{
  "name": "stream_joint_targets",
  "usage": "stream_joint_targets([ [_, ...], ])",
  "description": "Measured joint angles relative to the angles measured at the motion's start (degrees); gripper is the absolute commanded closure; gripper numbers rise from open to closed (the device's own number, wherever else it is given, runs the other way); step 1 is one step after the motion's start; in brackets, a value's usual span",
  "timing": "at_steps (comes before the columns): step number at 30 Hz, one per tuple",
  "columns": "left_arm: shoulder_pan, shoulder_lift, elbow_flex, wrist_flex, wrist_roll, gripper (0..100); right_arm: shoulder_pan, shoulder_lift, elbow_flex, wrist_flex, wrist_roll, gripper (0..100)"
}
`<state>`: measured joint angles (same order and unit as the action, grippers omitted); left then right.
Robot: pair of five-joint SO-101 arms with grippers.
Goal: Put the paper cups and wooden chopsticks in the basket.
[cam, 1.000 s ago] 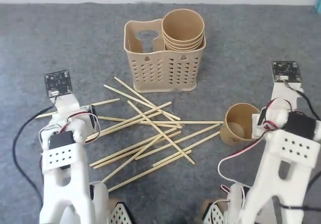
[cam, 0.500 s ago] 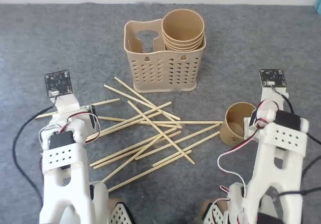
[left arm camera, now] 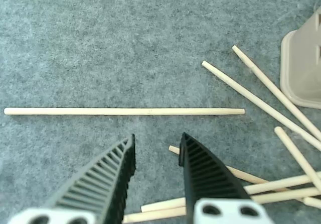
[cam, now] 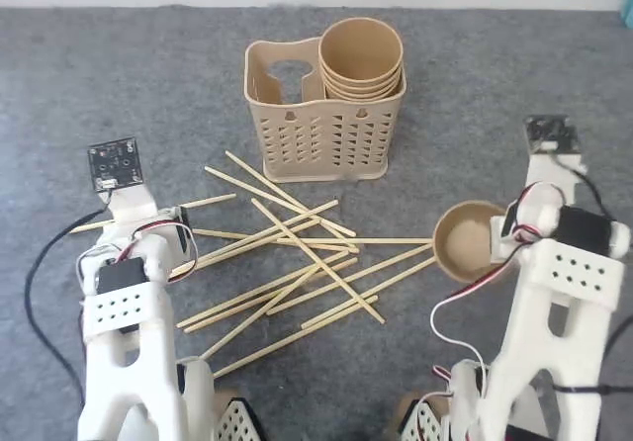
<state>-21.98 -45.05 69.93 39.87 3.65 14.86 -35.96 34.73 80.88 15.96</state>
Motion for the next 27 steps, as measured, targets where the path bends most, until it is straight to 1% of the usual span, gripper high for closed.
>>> stream_joint_targets([
  [3,0.0,0.0,0.0,0.0,0.0,86,0.0,-0.7,-7.7,4.7,-0.3,99.1],
  [7,0.0,0.0,0.0,0.0,0.0,86,-0.3,-0.6,-20.9,10.1,-3.2,99.1],
  [12,0.0,0.0,0.0,0.0,0.0,86,-3.3,4.9,-41.4,17.2,-10.5,99.1],
  [16,0.0,0.0,0.0,0.0,0.0,86,-8.6,12.7,-57.0,19.8,-17.3,99.1],
  [21,0.0,0.0,0.0,0.0,0.0,86,-16.7,20.0,-69.0,19.8,-24.9,99.0],
  [24,0.0,0.0,0.0,0.0,0.0,86,-21.7,22.6,-75.0,19.6,-26.5,99.0],
  [27,0.0,0.0,0.0,0.0,0.0,86,-24.6,24.3,-79.9,17.8,-26.7,99.0],
])
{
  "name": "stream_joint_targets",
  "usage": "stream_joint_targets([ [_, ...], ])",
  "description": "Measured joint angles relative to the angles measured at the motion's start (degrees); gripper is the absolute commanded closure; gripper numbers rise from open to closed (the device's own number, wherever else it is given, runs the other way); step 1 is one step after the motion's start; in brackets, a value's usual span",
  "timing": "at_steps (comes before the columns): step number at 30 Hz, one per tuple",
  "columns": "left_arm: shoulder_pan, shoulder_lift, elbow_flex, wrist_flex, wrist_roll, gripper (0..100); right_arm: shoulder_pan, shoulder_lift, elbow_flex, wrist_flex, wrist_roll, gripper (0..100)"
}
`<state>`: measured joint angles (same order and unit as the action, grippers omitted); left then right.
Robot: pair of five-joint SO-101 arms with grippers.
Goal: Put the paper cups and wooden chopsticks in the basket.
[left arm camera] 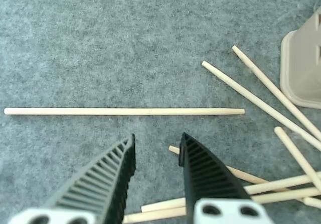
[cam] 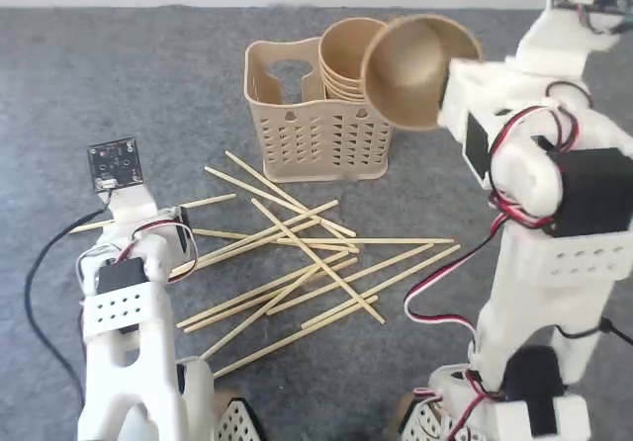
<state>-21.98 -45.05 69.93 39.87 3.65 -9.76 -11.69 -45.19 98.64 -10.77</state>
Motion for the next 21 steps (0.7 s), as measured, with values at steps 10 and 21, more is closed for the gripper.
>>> stream_joint_targets([
  [10,0.0,0.0,0.0,0.0,0.0,86,-4.5,11.3,-2.7,-10.4,0.0,99.0],
  [21,0.0,0.0,0.0,0.0,0.0,86,-4.7,20.7,-2.6,-10.8,0.6,85.5],
])
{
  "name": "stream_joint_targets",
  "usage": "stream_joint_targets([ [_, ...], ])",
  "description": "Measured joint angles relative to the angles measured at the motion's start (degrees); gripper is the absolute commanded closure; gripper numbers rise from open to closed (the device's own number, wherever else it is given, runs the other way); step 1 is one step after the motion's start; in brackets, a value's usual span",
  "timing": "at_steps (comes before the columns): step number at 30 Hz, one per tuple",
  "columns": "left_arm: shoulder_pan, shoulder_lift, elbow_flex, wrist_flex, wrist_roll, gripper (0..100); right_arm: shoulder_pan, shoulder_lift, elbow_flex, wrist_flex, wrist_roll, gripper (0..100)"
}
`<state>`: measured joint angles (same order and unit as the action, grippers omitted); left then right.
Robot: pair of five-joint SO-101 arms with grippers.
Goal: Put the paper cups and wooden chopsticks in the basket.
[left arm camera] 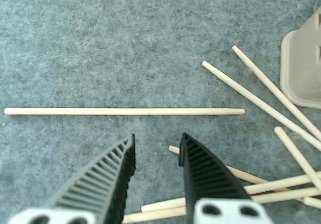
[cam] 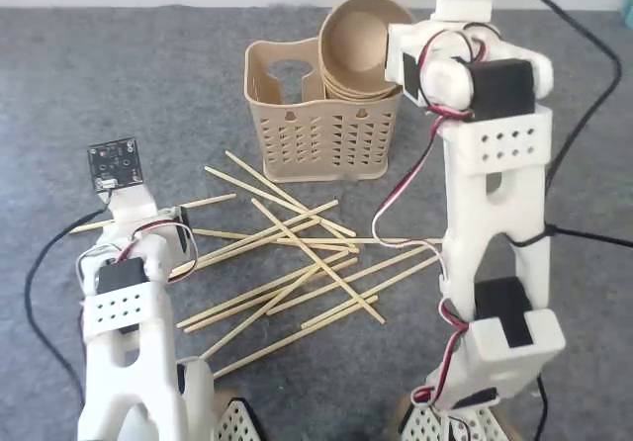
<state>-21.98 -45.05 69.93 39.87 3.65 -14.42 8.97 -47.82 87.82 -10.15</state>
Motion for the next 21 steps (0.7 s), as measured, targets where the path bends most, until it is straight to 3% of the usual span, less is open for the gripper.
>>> stream_joint_targets([
  [3,0.0,0.0,0.0,0.0,0.0,86,0.0,0.7,0.0,0.2,0.1,75.9],
  [14,0.0,0.0,0.0,0.0,0.0,86,0.0,-1.5,-12.3,7.4,0.1,76.0],
  [21,0.0,0.0,0.0,0.0,0.0,86,-0.2,-10.8,-16.8,12.9,0.1,99.2],
])
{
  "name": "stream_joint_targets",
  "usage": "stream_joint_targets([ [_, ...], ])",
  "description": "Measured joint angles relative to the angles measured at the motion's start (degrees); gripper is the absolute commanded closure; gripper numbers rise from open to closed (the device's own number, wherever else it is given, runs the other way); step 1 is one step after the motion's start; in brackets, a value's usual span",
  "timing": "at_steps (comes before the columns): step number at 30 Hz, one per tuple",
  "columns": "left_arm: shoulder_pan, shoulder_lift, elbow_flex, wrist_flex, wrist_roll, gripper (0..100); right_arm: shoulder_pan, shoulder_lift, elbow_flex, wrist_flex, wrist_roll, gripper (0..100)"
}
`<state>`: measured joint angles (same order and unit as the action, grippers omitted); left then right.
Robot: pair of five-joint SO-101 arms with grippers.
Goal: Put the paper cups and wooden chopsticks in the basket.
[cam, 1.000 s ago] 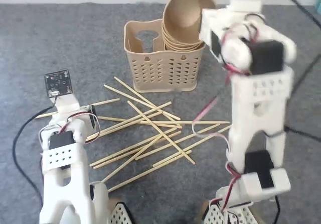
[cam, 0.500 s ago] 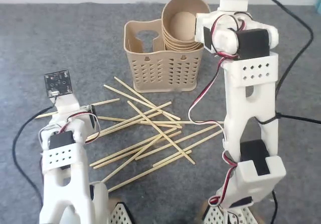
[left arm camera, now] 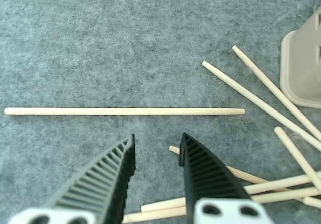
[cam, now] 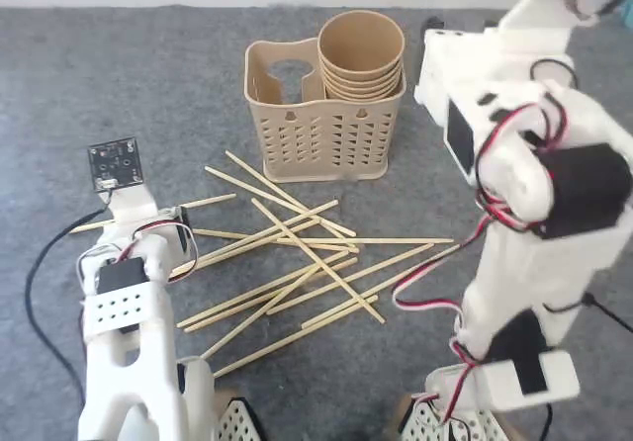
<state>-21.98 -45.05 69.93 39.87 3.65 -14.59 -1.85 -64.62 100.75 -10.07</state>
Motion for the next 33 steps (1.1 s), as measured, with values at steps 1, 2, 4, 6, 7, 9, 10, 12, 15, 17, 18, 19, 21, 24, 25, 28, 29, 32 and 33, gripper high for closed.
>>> stream_joint_targets([
  [1,0.0,0.0,0.0,0.0,0.0,86,0.4,-1.4,2.1,0.0,0.1,99.2],
  [2,0.0,0.0,0.0,0.0,0.0,86,1.1,-2.9,4.9,0.0,0.5,98.6],
  [4,0.0,0.0,0.0,0.0,0.0,86,2.8,-6.3,12.0,0.0,3.1,99.1],
  [6,0.0,0.0,0.0,0.0,0.0,86,3.4,-10.8,20.7,0.0,4.7,99.1],
  [7,0.0,0.0,0.0,0.0,0.0,86,3.4,-13.6,25.2,0.0,5.4,99.1],
  [9,0.0,0.0,0.0,0.0,0.0,86,3.2,-20.1,35.0,0.0,7.4,99.1],
  [10,0.0,0.0,0.0,0.0,0.0,86,3.2,-23.6,40.1,-0.2,8.8,99.1],
  [12,0.0,0.0,0.0,0.0,0.0,86,3.5,-30.7,49.6,-0.6,11.7,99.1],
  [15,0.0,0.0,0.0,1.1,0.0,86,6.0,-39.3,63.8,-3.0,15.4,99.1],
  [17,0.0,0.0,-0.1,2.3,0.0,86,8.9,-43.0,72.7,-5.0,16.7,99.1],
  [18,0.0,0.0,-0.1,3.5,0.0,86,10.1,-44.2,76.8,-6.2,17.2,99.1],
  [19,0.0,0.0,-0.4,5.2,0.0,86,11.4,-45.2,81.1,-7.5,18.0,99.1],
  [21,0.0,0.1,-1.8,8.6,0.1,86,14.2,-46.5,89.0,-10.5,19.5,99.1],
  [24,-0.5,0.1,-3.0,11.9,2.6,86,17.7,-47.5,99.9,-16.9,21.5,99.1],
  [25,-1.2,0.1,-3.3,12.1,3.6,86,18.5,-47.6,103.2,-19.3,22.3,99.1],
  [28,-4.2,0.3,-4.8,12.2,7.0,86,19.6,-47.6,112.4,-26.6,24.8,99.1],
  [29,-5.4,0.9,-5.7,12.5,8.3,86,19.3,-47.6,115.4,-29.0,25.3,99.1],
  [32,-7.9,5.5,-9.1,13.5,11.3,86,19.2,-47.6,123.8,-35.4,25.9,99.1],
  [33,-8.3,8.2,-10.6,13.7,11.7,86,18.1,-47.6,126.6,-37.5,25.9,99.1],
])
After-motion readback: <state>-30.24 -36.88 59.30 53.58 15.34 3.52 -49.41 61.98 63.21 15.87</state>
